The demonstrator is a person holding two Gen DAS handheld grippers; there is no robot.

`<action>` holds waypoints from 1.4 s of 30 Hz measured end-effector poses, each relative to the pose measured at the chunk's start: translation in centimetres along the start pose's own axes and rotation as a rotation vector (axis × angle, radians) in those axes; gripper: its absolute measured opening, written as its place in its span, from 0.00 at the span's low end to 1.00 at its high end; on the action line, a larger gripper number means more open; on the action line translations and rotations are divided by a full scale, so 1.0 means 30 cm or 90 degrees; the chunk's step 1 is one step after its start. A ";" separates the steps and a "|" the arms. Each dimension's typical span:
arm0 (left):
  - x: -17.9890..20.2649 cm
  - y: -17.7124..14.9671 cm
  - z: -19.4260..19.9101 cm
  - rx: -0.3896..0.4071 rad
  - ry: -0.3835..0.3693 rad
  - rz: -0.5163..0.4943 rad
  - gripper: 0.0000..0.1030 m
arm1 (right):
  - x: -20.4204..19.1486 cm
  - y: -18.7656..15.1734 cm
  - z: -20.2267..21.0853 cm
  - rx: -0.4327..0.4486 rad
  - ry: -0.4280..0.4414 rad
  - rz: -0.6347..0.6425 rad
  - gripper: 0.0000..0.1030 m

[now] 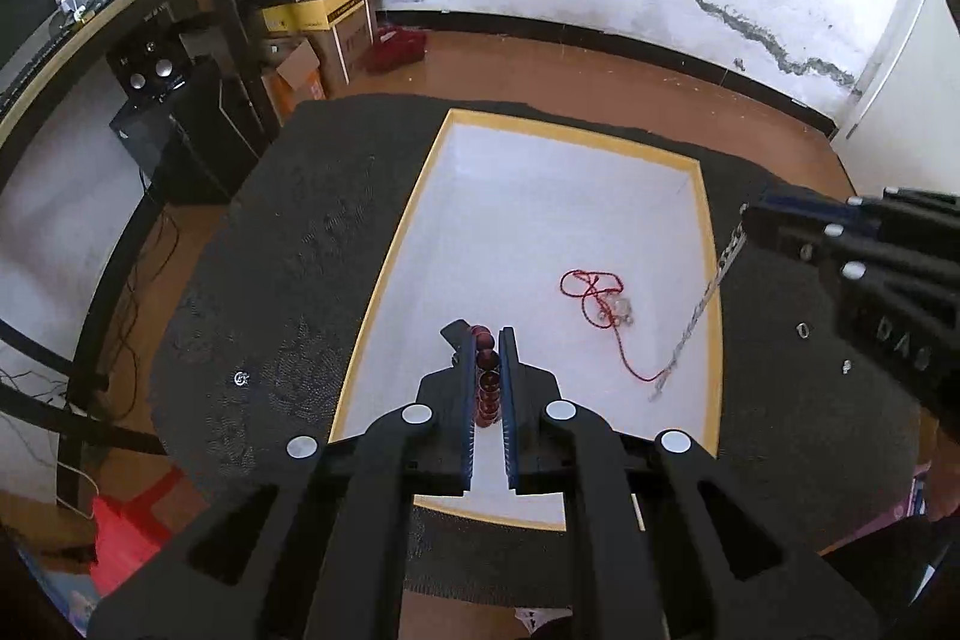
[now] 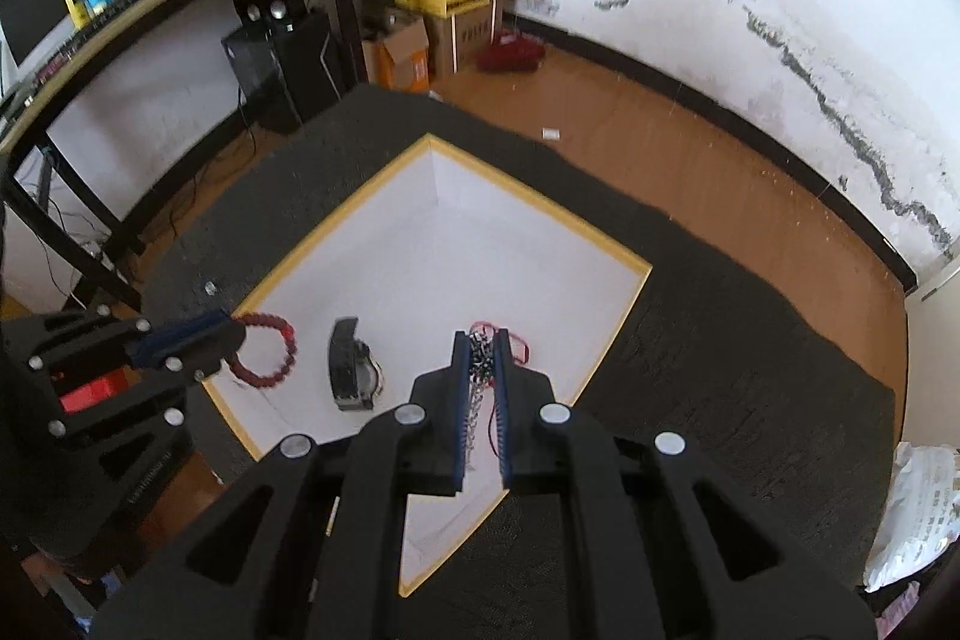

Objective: Organize jewelry
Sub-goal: 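Open the left tool over the box while the right tool releases the chain into it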

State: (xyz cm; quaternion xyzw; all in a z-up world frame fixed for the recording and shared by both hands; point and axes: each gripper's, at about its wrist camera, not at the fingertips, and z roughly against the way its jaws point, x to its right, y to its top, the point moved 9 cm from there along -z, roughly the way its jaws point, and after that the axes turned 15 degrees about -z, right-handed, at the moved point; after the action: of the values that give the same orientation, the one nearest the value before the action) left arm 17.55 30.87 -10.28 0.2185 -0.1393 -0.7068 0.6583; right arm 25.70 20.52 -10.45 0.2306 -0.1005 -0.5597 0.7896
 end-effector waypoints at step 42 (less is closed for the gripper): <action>0.515 0.040 0.045 0.030 -0.081 -0.066 0.94 | 0.726 -0.322 0.415 0.134 -0.069 -0.117 0.88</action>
State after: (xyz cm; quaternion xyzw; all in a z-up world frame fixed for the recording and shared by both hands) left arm 17.34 15.33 -10.47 0.1955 -0.1856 -0.7488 0.6055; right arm 20.12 -5.45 -6.36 0.2898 -0.1793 -0.6277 0.6999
